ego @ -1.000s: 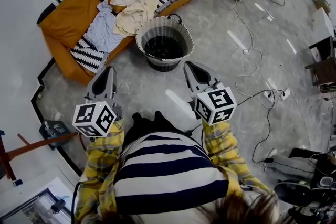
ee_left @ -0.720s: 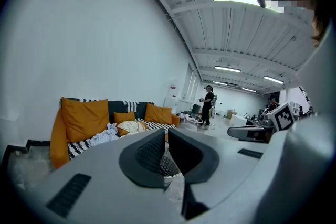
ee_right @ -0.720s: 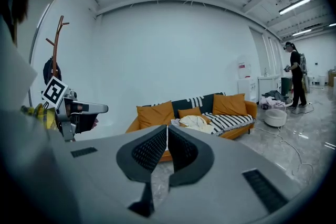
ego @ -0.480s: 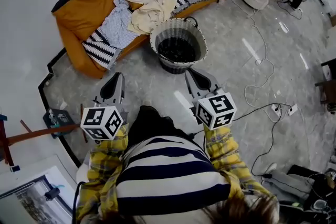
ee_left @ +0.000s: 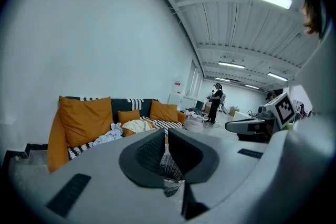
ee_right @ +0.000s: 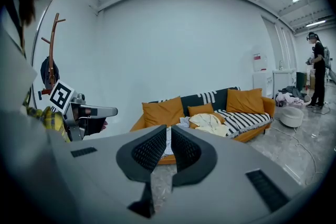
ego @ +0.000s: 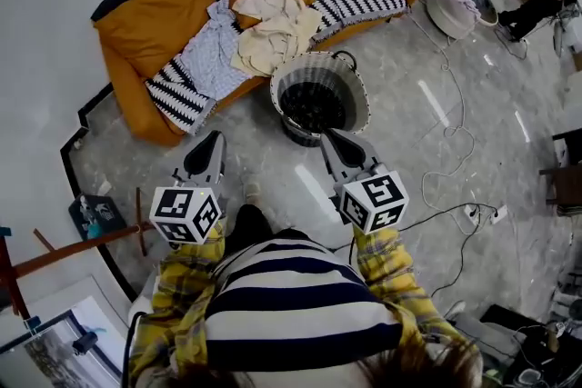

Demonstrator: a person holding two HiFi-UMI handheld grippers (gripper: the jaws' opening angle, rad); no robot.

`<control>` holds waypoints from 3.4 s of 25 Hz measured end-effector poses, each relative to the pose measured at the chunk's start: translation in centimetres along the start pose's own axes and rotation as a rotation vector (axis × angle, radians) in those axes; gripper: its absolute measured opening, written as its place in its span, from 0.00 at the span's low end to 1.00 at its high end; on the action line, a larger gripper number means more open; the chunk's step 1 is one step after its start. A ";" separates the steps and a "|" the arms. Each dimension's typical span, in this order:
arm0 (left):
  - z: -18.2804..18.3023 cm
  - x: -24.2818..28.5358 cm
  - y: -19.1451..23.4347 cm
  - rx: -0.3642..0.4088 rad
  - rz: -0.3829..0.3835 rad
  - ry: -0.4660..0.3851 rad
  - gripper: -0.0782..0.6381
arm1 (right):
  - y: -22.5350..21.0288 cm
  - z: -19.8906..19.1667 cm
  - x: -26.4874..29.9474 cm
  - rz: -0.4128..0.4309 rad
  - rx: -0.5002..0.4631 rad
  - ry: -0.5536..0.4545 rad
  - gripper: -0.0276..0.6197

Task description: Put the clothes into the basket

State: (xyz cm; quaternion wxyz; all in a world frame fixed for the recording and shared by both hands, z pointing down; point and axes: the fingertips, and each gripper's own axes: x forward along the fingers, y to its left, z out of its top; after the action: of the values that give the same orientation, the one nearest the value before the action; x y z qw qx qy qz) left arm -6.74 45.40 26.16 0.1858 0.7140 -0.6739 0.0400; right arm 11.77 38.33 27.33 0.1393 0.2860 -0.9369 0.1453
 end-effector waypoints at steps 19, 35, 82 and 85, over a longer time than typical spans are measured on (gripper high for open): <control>1.1 8.1 14.2 -0.050 0.046 0.066 0.15 | -0.6 4.4 17.5 0.042 -0.003 0.083 0.09; 0.2 21.1 17.8 -0.123 0.135 0.109 0.16 | -8.0 6.3 27.9 0.217 -0.054 0.151 0.09; -26.9 44.6 39.9 -0.212 0.165 0.845 0.59 | -9.7 -6.0 51.9 0.289 0.029 0.634 0.09; -27.6 45.6 39.7 -0.312 0.184 0.818 0.62 | -9.5 -6.7 51.7 0.295 0.035 0.656 0.09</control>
State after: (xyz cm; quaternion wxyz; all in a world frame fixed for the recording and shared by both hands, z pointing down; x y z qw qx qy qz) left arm -36.12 10.12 74.21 0.5381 0.5399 -0.6038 0.2333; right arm -22.82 7.57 53.07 0.4054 0.0880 -0.8708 0.2638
